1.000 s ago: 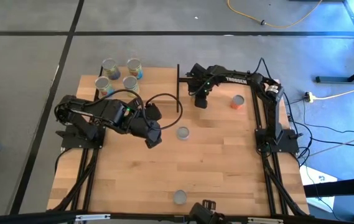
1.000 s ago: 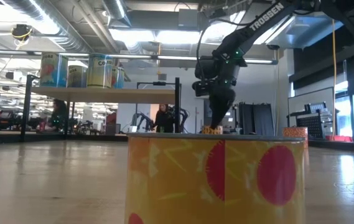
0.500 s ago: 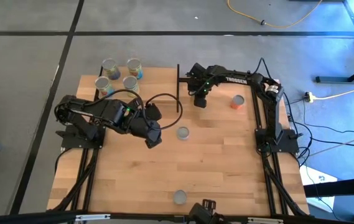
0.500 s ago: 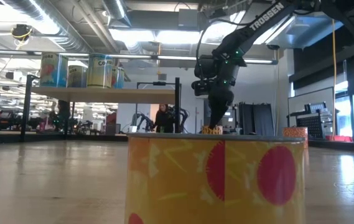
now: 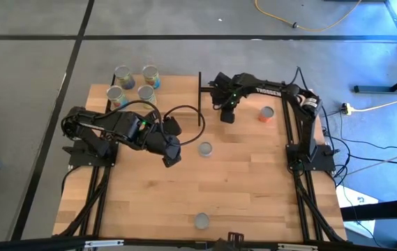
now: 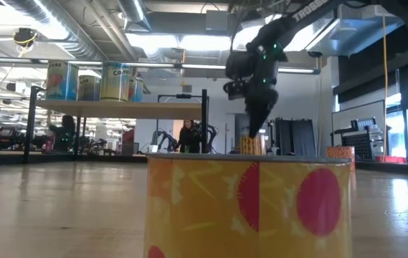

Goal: Pick and place cans onto a shelf
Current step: Put the yellow canned beans on the shelf

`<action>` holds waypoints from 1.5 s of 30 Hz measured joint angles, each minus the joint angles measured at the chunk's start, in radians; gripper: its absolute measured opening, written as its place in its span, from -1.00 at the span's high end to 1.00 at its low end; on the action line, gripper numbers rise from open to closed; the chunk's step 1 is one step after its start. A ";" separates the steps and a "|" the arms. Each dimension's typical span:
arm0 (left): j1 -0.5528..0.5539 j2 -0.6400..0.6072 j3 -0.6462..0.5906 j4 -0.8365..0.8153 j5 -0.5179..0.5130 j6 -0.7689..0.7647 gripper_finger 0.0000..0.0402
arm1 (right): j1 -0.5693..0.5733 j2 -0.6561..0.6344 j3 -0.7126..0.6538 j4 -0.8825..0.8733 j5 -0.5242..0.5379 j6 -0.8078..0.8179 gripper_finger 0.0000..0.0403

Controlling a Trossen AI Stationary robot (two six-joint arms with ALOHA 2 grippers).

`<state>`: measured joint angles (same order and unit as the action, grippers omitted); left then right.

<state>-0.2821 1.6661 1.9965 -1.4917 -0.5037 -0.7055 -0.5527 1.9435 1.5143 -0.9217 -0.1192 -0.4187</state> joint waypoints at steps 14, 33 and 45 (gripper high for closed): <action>0.000 0.000 0.000 -0.001 0.000 0.009 0.78 | 0.112 -0.271 0.005 -0.183 0.125 0.087 0.98; 0.000 -0.002 0.000 -0.046 -0.008 0.009 0.78 | 0.310 -0.290 0.495 -0.321 0.224 0.201 0.98; -0.006 -0.092 0.000 -0.075 -0.003 -0.021 0.78 | 0.310 0.000 0.828 -0.340 0.178 0.083 0.98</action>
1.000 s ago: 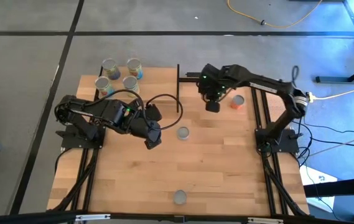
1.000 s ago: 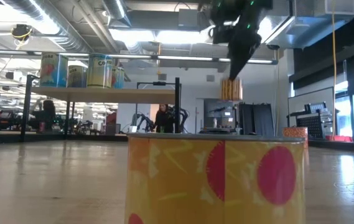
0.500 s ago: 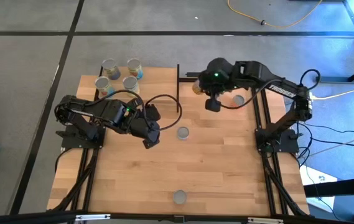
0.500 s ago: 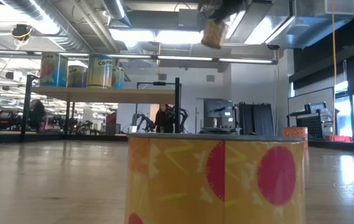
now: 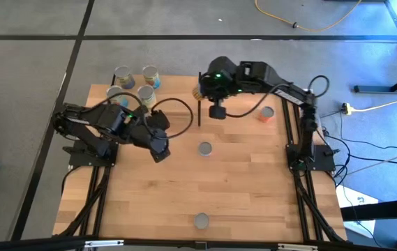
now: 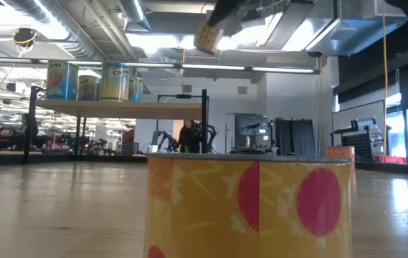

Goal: Pick and place cans onto a shelf
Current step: Put the yellow canned beans on the shelf

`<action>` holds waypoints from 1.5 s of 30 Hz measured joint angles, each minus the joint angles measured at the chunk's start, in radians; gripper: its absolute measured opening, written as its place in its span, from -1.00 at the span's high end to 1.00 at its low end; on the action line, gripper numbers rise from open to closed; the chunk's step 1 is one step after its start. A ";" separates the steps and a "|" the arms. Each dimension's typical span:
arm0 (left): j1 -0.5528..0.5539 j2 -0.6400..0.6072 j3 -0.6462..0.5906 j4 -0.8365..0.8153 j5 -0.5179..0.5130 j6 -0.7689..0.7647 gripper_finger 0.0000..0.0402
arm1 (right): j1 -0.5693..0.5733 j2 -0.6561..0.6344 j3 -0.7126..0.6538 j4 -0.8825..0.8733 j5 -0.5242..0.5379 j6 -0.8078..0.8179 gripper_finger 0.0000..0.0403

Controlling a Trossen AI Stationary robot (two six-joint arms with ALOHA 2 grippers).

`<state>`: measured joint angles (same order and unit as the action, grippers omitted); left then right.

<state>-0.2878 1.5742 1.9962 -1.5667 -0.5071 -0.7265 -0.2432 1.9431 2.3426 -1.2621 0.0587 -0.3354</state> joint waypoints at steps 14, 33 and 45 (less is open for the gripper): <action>0.000 -0.073 0.001 -0.003 -0.005 -0.006 0.78 | -0.062 0.205 -0.005 0.166 -0.088 -0.054 0.98; 0.000 -0.072 0.001 -0.004 -0.005 -0.005 0.78 | -0.105 0.281 -0.005 0.170 -0.158 -0.106 0.89; 0.000 -0.072 0.001 -0.004 -0.005 -0.006 0.78 | -0.103 0.281 -0.005 0.174 -0.158 -0.116 0.88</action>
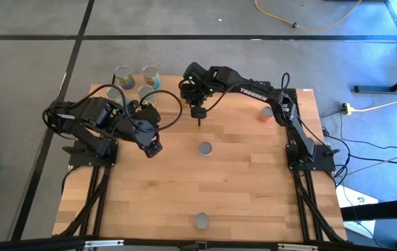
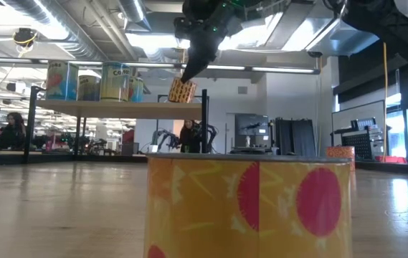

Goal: Pick and place cans onto a shelf
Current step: Put the yellow canned beans on the shelf

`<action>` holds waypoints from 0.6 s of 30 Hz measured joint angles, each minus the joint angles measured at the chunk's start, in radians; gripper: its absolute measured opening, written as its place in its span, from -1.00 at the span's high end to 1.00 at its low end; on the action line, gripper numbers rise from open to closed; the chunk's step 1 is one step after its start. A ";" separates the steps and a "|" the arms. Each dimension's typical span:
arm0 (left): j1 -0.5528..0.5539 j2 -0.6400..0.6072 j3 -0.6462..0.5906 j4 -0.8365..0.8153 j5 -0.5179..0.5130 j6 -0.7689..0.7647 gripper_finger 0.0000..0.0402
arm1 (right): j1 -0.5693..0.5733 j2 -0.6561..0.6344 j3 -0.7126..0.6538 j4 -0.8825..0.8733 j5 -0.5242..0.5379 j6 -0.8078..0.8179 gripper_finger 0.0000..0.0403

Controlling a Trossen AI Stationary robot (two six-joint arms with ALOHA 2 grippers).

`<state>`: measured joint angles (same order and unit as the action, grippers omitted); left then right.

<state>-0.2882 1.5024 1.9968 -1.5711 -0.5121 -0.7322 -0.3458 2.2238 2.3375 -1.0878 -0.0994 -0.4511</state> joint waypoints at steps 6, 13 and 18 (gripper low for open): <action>0.000 0.000 0.000 0.000 0.000 -0.001 0.78 | 0.000 0.000 0.000 0.000 0.001 0.000 0.89; 0.000 0.000 0.000 0.000 0.000 -0.002 0.78 | 0.000 0.000 0.000 0.000 0.001 -0.003 0.92; 0.000 0.000 0.000 0.000 0.000 -0.002 0.78 | 0.000 0.000 0.000 0.010 0.001 -0.003 0.77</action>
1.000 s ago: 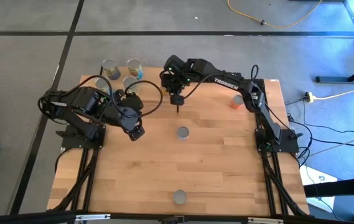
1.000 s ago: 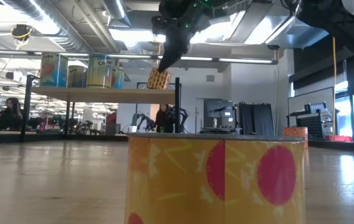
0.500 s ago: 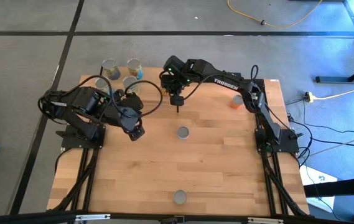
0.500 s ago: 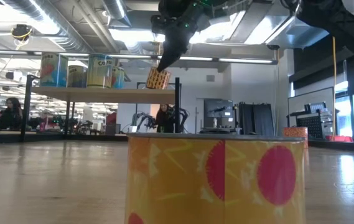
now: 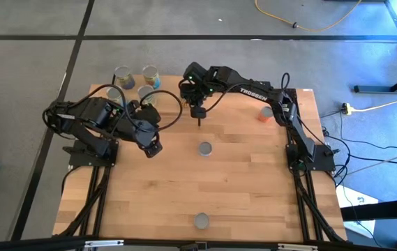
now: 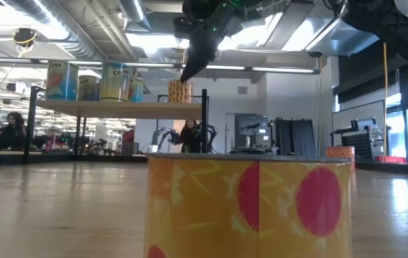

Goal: Pick and place cans onto a shelf
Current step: Put the yellow canned beans on the shelf

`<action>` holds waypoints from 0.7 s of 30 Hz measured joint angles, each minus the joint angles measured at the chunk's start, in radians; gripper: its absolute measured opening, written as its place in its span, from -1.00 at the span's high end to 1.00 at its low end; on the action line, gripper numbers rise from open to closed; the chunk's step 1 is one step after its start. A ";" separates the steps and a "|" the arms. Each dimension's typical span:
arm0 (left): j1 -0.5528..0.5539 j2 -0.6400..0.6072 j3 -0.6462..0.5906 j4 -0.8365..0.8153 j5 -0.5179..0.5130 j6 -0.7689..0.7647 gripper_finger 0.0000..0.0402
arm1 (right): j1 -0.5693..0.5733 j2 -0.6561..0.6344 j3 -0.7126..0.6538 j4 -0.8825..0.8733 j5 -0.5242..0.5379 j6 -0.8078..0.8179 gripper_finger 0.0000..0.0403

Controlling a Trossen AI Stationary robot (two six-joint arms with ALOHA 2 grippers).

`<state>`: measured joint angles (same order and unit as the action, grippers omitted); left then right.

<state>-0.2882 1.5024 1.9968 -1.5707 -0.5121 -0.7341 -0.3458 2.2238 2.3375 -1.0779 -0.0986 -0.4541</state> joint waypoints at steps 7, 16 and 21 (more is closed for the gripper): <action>0.000 0.000 0.000 0.000 0.000 0.000 0.78 | 0.000 0.000 0.000 0.028 0.000 0.000 0.66; 0.000 0.000 0.000 0.000 0.000 0.002 0.78 | 0.004 -0.070 0.018 0.020 0.000 -0.001 0.72; 0.000 0.000 0.000 0.000 -0.004 0.002 0.78 | 0.007 -0.153 0.018 0.006 0.000 -0.001 0.94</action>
<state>-0.2886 1.5028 1.9967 -1.5710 -0.5163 -0.7322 -0.3392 2.0709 2.3554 -1.0719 -0.0982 -0.4551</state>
